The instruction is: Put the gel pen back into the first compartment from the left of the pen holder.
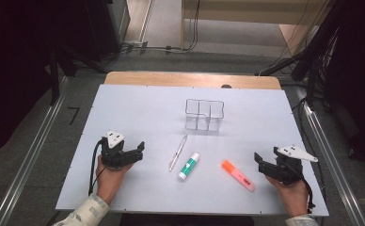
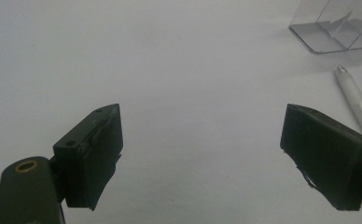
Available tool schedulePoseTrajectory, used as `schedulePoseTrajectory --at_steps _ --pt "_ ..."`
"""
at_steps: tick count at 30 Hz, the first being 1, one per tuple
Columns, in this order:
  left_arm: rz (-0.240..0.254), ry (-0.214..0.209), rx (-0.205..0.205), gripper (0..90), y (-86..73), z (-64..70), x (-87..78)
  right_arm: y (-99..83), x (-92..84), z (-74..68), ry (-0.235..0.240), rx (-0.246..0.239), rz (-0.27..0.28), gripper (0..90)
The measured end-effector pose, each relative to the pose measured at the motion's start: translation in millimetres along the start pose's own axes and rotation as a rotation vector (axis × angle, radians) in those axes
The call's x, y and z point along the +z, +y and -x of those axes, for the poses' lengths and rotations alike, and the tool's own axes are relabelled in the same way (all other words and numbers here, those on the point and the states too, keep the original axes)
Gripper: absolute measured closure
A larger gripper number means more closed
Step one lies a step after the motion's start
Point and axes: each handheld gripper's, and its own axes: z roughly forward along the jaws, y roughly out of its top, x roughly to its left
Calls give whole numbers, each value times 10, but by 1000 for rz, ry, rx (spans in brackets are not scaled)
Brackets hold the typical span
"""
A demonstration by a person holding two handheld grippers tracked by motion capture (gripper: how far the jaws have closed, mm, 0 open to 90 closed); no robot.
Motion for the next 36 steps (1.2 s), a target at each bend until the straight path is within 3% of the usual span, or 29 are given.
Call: schedulePoseTrajectory --at_steps 3,17,30,36 --pt "2 -14 -10 141 12 40 23 2 6 -6 2 -5 -2 223" --pt "-18 -70 20 141 73 364 265 2 8 -9 4 -3 -3 223" --pt "-5 -106 24 140 125 510 407 1 9 -5 9 -1 -3 223" --pt "-8 -116 59 152 142 611 467 2 9 -4 7 2 -2 223"
